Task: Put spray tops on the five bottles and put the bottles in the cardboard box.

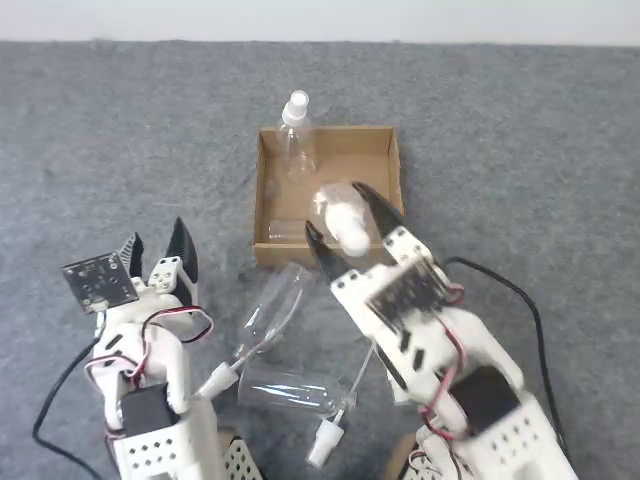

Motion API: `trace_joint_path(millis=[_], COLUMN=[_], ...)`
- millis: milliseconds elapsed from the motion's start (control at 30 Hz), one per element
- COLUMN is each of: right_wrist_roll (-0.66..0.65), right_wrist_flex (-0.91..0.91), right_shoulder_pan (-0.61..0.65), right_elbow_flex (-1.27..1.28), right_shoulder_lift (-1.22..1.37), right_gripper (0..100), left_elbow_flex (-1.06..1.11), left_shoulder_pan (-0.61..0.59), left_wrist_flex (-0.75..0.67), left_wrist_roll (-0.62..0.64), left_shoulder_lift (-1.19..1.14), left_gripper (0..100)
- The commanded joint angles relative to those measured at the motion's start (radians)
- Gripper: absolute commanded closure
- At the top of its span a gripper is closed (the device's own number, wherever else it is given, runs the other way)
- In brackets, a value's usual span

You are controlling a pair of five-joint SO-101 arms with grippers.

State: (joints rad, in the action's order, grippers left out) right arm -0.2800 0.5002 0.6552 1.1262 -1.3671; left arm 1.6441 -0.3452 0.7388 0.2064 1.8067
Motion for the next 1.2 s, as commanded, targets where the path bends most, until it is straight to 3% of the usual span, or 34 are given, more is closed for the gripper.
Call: trace_joint_path(millis=[0,200,600,767,967,1167], right_wrist_roll=[-0.009,-0.008,-0.008,-0.008,0.126,0.164], right_wrist_flex=[-0.13,-0.257,-0.278,-0.41,-0.486,-0.547], right_shoulder_pan=[-0.012,-0.007,0.036,0.036,0.022,-0.012], right_elbow_flex=[-0.115,-0.186,-0.43,-0.46,-0.52,-0.565], right_shoulder_lift=[0.236,0.476,0.9,1.038,1.204,1.32], right_gripper=[94.0,94.0,94.0,94.0,94.0,94.0], left_elbow_flex=[-0.01,-0.01,-0.008,-0.008,-0.008,-0.008], left_shoulder_pan=[-0.011,-0.014,-0.015,-0.015,-0.015,-0.015], left_wrist_flex=[-0.032,-0.032,-0.034,-0.034,-0.034,-0.032], left_wrist_roll=[0.0,0.0,0.0,0.0,0.0,0.0], left_shoulder_lift=[0.015,0.015,0.015,0.015,0.015,0.015], left_gripper=[81,81,81,81,81,81])
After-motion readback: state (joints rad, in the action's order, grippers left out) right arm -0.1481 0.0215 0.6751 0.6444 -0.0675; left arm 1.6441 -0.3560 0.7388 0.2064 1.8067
